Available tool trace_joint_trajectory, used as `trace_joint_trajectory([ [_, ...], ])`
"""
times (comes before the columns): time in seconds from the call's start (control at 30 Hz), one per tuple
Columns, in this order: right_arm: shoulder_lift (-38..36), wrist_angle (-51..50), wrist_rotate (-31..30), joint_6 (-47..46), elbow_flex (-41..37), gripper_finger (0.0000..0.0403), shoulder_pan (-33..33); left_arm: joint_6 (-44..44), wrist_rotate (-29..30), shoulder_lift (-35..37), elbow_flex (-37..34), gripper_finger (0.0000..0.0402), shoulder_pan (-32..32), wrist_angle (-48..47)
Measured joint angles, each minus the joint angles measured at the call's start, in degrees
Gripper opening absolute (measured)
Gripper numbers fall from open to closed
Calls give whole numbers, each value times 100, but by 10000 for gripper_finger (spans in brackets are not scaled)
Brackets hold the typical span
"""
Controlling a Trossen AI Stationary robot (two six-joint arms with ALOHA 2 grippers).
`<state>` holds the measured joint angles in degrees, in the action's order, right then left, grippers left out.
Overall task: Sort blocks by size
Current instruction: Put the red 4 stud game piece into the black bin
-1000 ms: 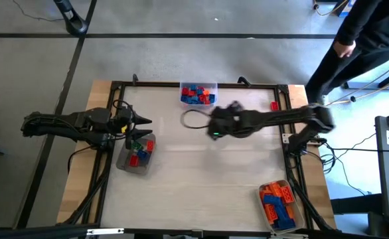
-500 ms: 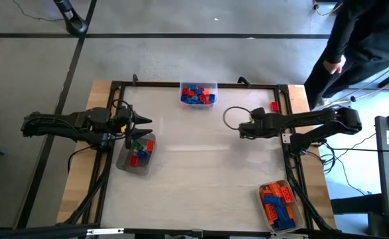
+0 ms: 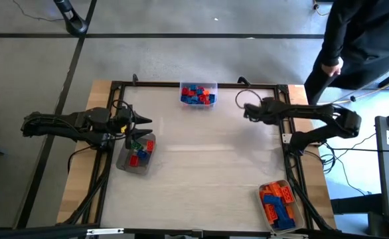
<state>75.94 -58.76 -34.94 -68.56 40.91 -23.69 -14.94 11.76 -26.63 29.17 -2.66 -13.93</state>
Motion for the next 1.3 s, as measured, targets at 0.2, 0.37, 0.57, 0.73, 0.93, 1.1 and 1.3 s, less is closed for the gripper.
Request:
trace_joint_trajectory([
  [0.2,4,616,-158,305,-124,82,-822,-4,-1,0,0,214,0,-6],
  [0.37,7,1371,-349,281,-473,9,-1205,-4,-1,0,0,214,0,-13],
  [0.57,9,1716,-957,-197,-706,28,-1326,-1,0,0,0,214,0,-17],
  [0.73,9,1725,-1407,-290,-704,37,-1390,84,0,-4,0,214,0,-31],
  [0.93,236,2228,-1339,-290,-1048,37,-1707,88,1,-4,0,214,1,-55],
  [1.1,389,2992,-1260,-257,-1398,37,-1929,169,1,-4,0,214,2,91],
  [1.3,389,3477,-1087,548,-1453,37,-1958,262,1,-4,0,214,2,214],
])
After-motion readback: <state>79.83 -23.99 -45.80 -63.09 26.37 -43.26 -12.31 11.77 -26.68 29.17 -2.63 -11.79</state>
